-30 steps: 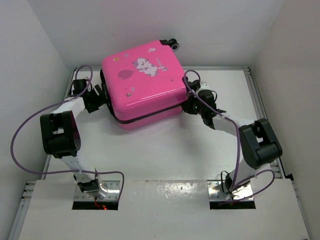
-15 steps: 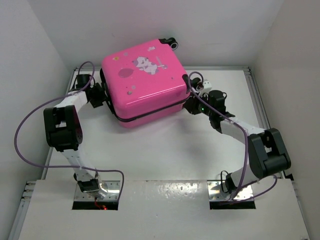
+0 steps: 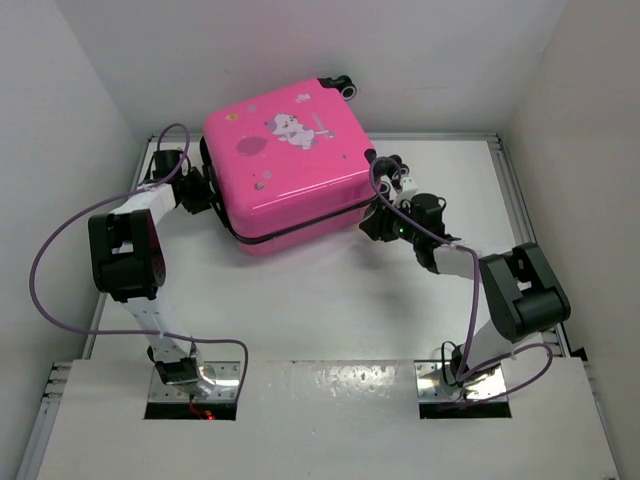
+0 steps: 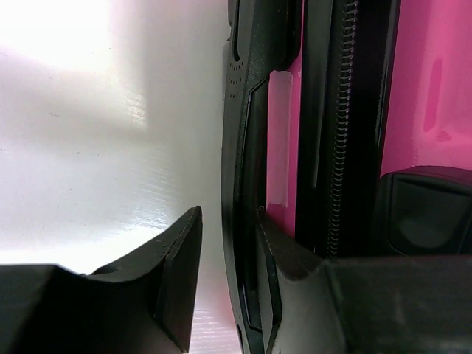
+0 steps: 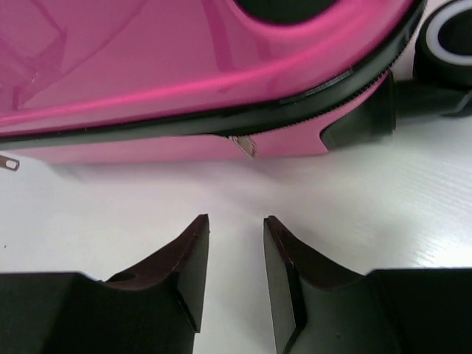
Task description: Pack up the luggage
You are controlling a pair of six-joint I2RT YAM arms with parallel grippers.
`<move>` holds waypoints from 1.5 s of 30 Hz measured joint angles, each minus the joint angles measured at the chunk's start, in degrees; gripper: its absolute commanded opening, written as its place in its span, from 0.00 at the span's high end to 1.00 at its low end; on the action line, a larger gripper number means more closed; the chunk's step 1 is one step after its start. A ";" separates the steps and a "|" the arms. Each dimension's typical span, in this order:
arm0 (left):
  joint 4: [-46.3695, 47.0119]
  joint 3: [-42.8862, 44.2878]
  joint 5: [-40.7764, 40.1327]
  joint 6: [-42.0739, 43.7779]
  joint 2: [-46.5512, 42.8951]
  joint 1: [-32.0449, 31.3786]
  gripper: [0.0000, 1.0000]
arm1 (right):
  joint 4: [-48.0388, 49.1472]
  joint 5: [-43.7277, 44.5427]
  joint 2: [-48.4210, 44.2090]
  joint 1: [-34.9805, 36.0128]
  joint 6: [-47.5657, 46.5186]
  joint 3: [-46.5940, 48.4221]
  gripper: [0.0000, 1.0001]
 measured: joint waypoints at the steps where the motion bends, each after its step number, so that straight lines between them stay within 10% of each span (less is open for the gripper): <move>1: 0.00 0.00 0.04 0.00 0.02 0.00 0.62 | 0.72 0.72 0.13 0.31 -0.07 0.00 0.62; 24: 2.01 -1.18 1.64 0.13 0.22 0.57 0.62 | 7.26 11.28 6.62 4.02 -3.39 4.15 0.67; 38: 2.67 -1.57 2.56 0.00 0.22 0.87 0.63 | 8.22 11.43 10.38 5.07 -3.15 6.91 1.00; 45: 3.69 -1.99 4.59 -0.79 0.22 1.55 0.90 | 7.93 11.80 10.43 5.03 -3.15 7.02 1.00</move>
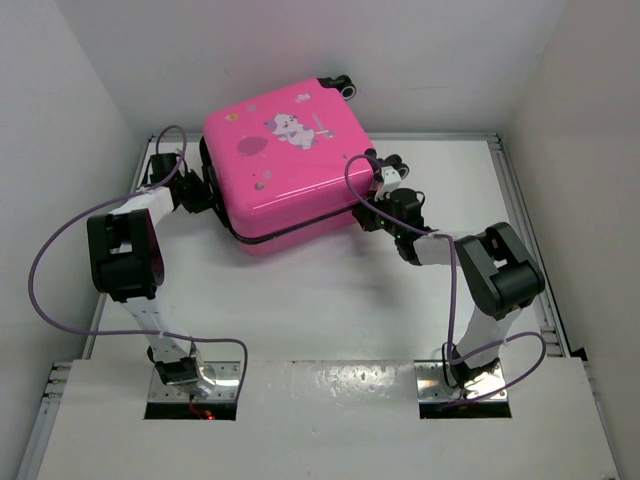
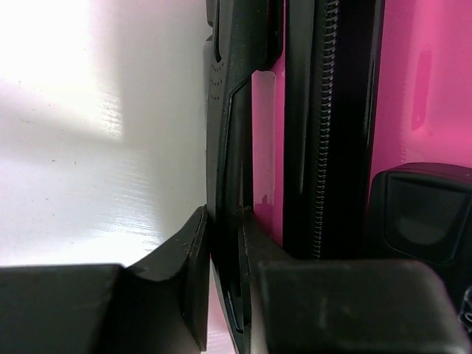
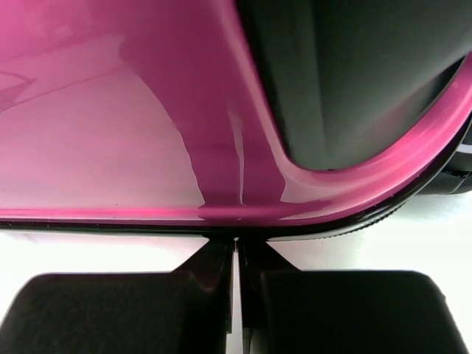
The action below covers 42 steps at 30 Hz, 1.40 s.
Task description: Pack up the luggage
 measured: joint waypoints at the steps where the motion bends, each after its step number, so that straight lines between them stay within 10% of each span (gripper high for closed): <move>1: 0.00 -0.02 0.11 -0.02 0.00 0.22 0.93 | -0.04 0.00 -0.07 -0.07 0.00 -0.02 1.00; 20: -19.74 18.23 0.81 8.63 9.64 1.99 1.00 | -0.98 -0.28 -3.10 -6.08 -6.27 -2.03 1.00; 42: -30.95 42.53 -0.70 19.41 23.89 4.13 1.00 | -2.45 -22.01 16.65 -12.52 -8.57 20.13 1.00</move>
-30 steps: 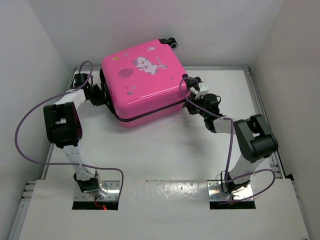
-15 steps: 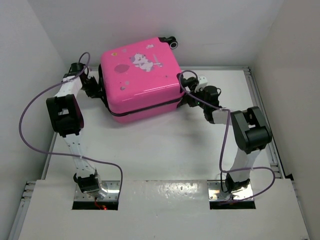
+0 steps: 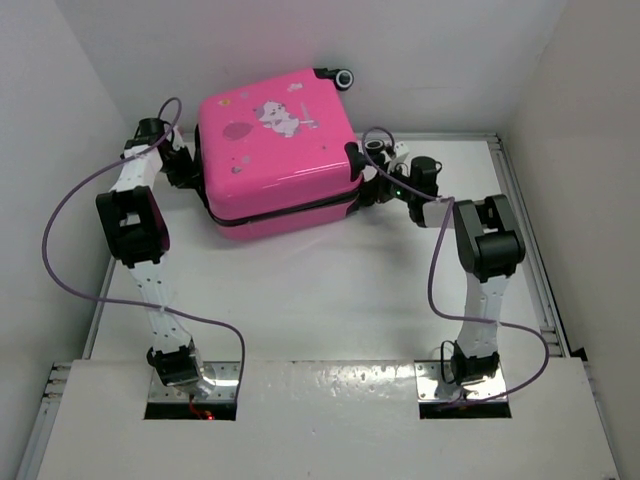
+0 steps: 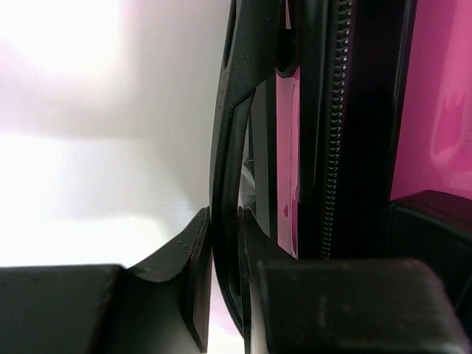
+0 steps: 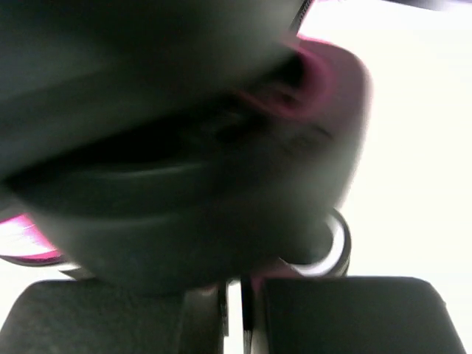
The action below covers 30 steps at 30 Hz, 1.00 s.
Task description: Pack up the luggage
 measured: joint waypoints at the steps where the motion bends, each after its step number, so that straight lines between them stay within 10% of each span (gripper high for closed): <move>1: 0.17 0.52 -0.04 0.31 0.39 0.02 1.00 | 0.07 -2.03 1.01 -0.48 0.09 1.14 1.00; 18: 2.82 6.95 -3.37 9.90 4.37 -0.63 0.97 | -12.48 1.55 22.67 0.66 -1.77 40.61 1.00; 22: 3.63 7.02 -7.08 13.31 4.02 -2.47 0.68 | -12.41 2.51 29.42 0.90 -1.95 50.53 1.00; 30: 11.02 1.99 -6.58 17.88 1.53 -2.05 0.44 | -5.35 3.06 30.05 0.96 -1.95 47.12 1.00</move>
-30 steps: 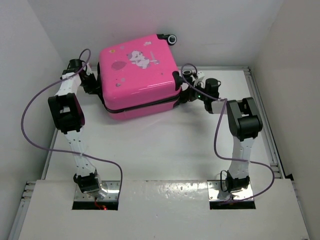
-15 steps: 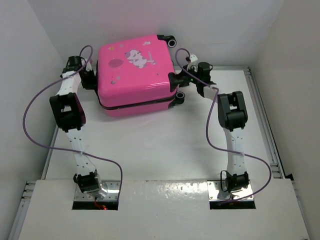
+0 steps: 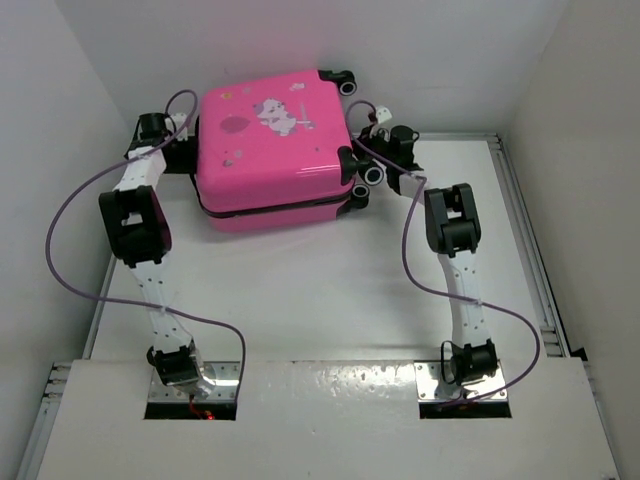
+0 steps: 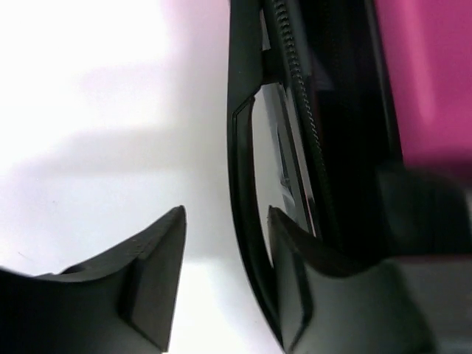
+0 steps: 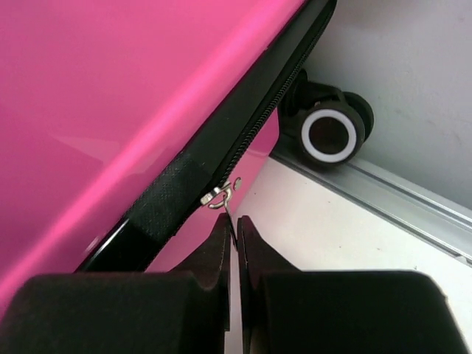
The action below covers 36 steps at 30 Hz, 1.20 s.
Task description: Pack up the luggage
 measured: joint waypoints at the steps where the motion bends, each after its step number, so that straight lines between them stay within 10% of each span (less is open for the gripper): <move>1: 2.62 -2.69 0.63 0.94 -1.49 0.07 0.43 | 1.73 0.20 -0.46 0.00 0.04 -1.64 1.00; 12: 17.05 -17.70 -3.08 7.41 -12.57 -7.54 0.09 | 10.64 0.24 -11.96 -5.81 1.60 -22.71 1.00; 23: 23.63 -8.59 -10.05 -0.70 -20.59 -1.01 0.03 | 16.04 -1.36 -17.92 -6.23 4.13 -33.86 1.00; 36: 15.72 -19.34 -6.12 -4.42 -27.98 -0.35 0.03 | 27.67 -8.55 -20.65 -5.55 3.67 -44.11 1.00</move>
